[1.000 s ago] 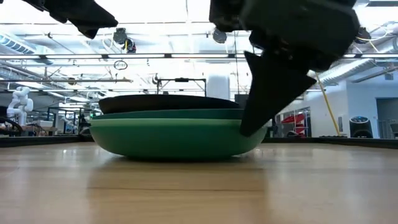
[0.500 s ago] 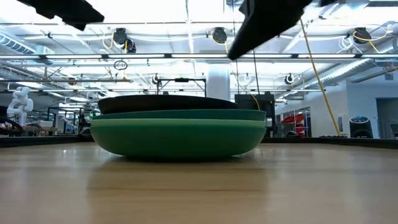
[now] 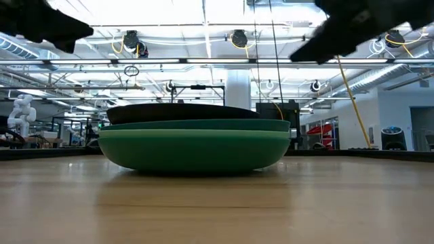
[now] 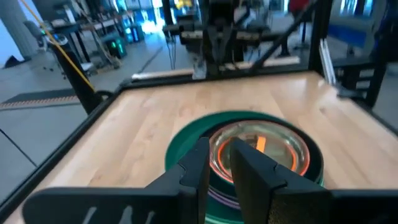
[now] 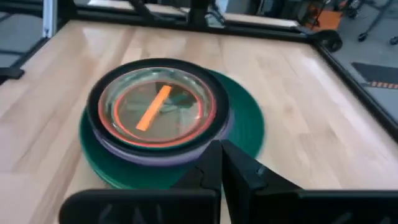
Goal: Stack plastic plates
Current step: Return to Home Position
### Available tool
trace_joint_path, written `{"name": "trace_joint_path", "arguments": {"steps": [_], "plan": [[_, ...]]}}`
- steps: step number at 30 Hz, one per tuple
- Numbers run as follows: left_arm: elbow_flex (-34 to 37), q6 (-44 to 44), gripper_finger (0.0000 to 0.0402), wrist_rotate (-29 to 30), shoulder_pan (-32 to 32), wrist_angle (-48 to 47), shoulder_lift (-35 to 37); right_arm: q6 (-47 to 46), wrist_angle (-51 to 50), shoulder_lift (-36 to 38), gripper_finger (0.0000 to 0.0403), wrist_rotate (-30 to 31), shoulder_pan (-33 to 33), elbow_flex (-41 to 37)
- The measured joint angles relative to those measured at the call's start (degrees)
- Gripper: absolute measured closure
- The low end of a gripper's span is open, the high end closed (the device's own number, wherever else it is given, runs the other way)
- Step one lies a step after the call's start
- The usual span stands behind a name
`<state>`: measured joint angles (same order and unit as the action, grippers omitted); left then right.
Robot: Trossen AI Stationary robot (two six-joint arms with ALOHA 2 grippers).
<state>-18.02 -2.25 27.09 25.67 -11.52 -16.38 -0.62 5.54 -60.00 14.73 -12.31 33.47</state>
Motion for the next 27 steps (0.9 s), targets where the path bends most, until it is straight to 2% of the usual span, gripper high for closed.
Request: {"name": "trace_joint_path", "arguments": {"steps": [5, 9, 16, 20, 27], "plan": [[3.24, -1.04, 0.0330, 0.14, 0.00, -1.33, 10.51, 0.26, -0.24, 12.55, 0.0403, -0.03, 0.39, -7.93], [3.91, -1.56, 0.0330, 0.15, -0.02, -0.63, 15.73, 0.47, -0.22, 22.34, 0.0403, -0.05, 0.25, -13.50], [3.97, -1.77, 0.0330, 0.17, -0.09, -0.54, 15.95, 0.11, -0.70, 37.64, 0.0403, -1.39, 0.25, -21.51], [4.03, -1.78, 0.0330, 0.18, -0.11, -0.61, 16.04, 0.99, -3.44, 45.26, 0.0403, -1.83, 0.21, -23.39], [9.15, 1.96, 0.0330, 1.92, -1.18, -0.48, 16.04, 3.78, -4.89, 56.36, 0.0403, -1.58, 0.21, -27.41]]}}
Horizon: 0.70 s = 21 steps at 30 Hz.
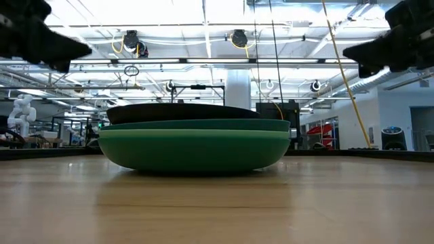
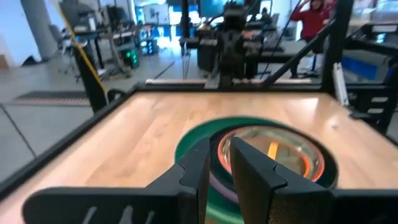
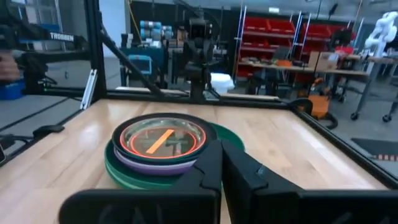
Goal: Stack plastic plates
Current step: Return to Home Position
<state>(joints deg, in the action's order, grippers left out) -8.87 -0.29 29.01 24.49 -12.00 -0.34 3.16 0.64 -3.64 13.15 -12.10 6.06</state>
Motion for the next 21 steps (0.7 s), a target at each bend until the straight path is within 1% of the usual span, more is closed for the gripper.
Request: {"name": "trace_joint_path", "arguments": {"steps": [3, 5, 8, 10, 14, 18, 21], "plan": [[2.29, 0.95, 0.0330, 0.05, -0.78, 0.02, 0.02, 0.61, 1.89, 3.53, 0.0403, 0.01, 0.05, -3.02], [4.07, 1.79, 0.0330, 0.07, -1.46, 0.49, 0.02, 0.47, 3.45, 3.62, 0.0403, 0.09, 0.24, -4.88], [4.05, 2.42, 0.0330, 0.23, -2.16, 1.78, -0.70, -0.91, 3.40, 2.58, 0.0403, 0.13, 0.39, -4.89], [4.07, 1.42, 0.0330, 0.28, -2.46, 1.35, -0.60, 0.57, 4.03, 2.64, 0.0403, 0.09, 0.39, -4.93], [4.03, 2.00, 0.0330, 2.55, -3.23, 0.60, -0.81, 2.73, 4.02, 2.56, 0.0403, 0.50, 0.39, -4.95], [4.03, 1.51, 0.0330, 2.61, -3.54, 0.59, -0.85, 7.97, 3.22, 2.50, 0.0403, 4.37, 0.39, -4.81], [4.03, 1.23, 0.0330, 2.59, -3.54, 0.58, -0.87, 8.04, 3.19, 2.25, 0.0403, 4.59, 0.39, -4.65]]}}
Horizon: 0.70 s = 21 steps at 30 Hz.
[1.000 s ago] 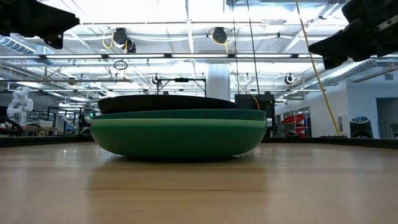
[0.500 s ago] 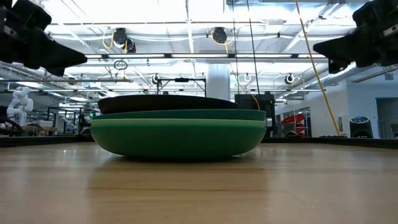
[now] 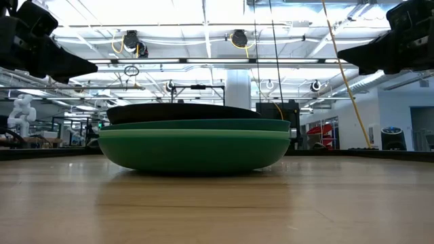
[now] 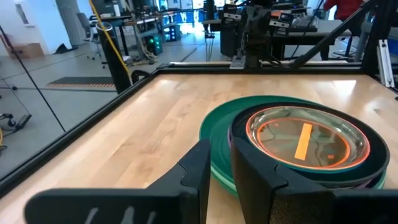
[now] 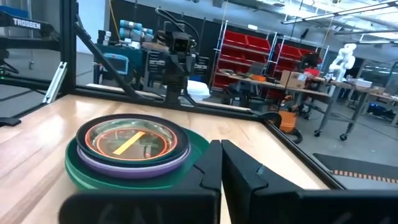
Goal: Stack plastic plates
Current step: Return to Home Position
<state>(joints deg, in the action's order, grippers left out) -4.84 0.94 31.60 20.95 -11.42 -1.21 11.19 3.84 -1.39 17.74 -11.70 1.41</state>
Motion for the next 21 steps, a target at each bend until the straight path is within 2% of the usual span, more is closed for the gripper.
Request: {"name": "trace_joint_path", "arguments": {"steps": [21], "plan": [[-0.02, -0.71, 0.0330, 0.00, 0.00, -0.02, -0.01, 0.03, -0.12, 0.00, 0.0403, 0.00, 0.00, -0.04]]}}
